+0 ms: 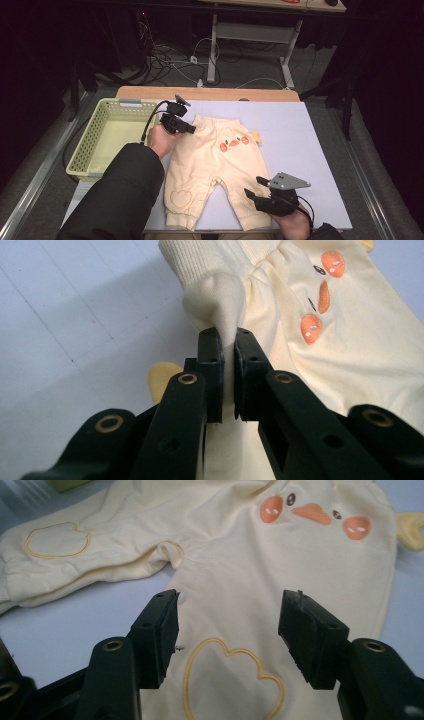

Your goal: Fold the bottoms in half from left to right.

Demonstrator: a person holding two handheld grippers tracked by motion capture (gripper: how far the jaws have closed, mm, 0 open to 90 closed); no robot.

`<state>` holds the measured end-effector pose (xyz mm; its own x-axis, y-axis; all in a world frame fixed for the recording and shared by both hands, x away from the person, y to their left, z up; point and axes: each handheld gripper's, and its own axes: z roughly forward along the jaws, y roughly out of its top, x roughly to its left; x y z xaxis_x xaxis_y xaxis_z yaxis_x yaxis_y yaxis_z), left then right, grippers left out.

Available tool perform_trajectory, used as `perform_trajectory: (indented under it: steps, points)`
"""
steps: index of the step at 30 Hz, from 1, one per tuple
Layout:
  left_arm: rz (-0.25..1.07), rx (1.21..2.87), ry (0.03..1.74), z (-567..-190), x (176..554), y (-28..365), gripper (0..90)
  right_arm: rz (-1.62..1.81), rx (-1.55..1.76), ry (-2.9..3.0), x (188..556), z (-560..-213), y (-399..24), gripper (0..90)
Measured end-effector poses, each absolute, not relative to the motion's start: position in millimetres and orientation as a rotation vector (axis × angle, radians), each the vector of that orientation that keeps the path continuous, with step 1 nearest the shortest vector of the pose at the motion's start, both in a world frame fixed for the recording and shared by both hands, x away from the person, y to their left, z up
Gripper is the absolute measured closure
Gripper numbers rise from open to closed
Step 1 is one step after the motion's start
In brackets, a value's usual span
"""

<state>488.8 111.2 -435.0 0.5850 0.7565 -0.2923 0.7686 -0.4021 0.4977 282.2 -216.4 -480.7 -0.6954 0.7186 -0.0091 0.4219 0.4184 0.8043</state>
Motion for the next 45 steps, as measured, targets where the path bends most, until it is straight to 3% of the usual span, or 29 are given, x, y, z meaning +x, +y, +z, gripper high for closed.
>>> perform_trajectory:
  steps: [13,29,45]
  points:
    - [-0.031,2.206,1.194,-436,490,114,81.5,1.089,0.939,2.551,289,-481,-148,50.7]
    - [-0.037,2.196,1.210,-441,494,119,81.4,1.026,0.803,2.791,292,-487,-72,53.9]
    - [-0.042,2.202,1.201,-443,495,120,81.4,0.896,0.720,2.926,287,-497,-33,55.1]
